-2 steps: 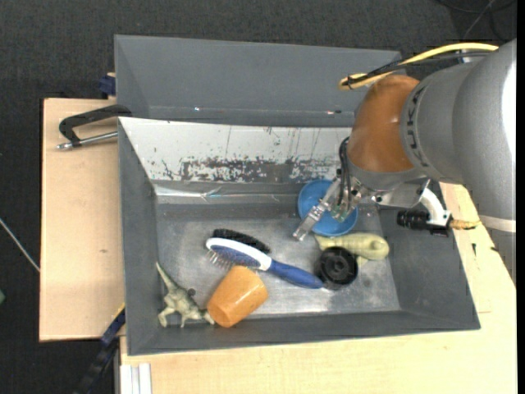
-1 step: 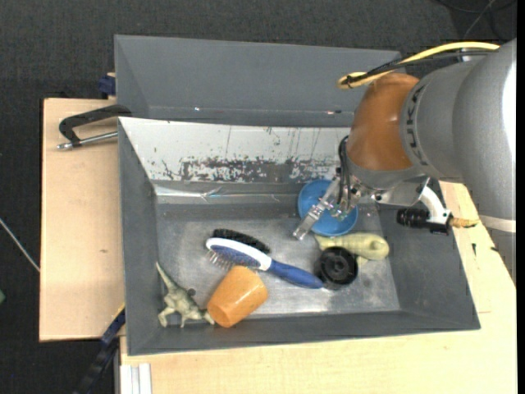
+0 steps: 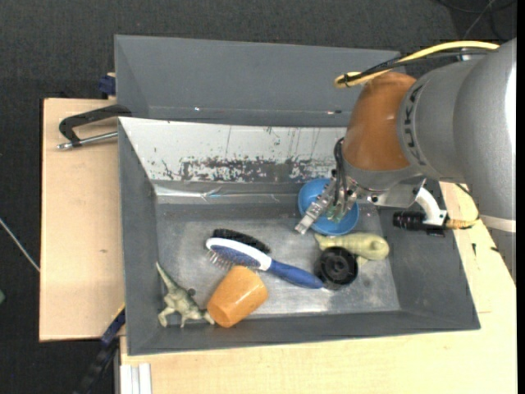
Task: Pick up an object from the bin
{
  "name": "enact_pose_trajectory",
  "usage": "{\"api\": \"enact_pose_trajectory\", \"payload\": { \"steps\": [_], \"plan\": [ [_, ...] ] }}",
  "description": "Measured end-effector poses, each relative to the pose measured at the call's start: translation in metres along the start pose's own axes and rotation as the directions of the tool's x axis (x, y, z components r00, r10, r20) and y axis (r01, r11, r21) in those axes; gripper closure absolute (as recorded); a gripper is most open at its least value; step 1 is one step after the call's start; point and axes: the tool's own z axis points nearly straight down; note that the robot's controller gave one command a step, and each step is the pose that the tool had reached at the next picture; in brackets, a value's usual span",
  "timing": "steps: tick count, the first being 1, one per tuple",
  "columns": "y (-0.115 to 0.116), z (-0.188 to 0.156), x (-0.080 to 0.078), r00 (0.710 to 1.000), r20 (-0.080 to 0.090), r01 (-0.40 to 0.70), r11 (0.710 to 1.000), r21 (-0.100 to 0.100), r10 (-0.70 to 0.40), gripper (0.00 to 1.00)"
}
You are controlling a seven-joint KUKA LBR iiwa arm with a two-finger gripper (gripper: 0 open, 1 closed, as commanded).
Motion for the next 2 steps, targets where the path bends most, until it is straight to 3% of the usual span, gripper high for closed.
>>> {"api": "enact_pose_trajectory", "payload": {
  "steps": [1, 2],
  "plan": [
    [0.002, -0.024, 0.002, 1.0, 0.023, 0.004, 1.0, 0.0, -0.004, 1.0],
    [0.003, -0.069, 0.003, 0.999, 0.035, 0.006, 1.0, -0.006, -0.006, 1.0]
  ]
}}
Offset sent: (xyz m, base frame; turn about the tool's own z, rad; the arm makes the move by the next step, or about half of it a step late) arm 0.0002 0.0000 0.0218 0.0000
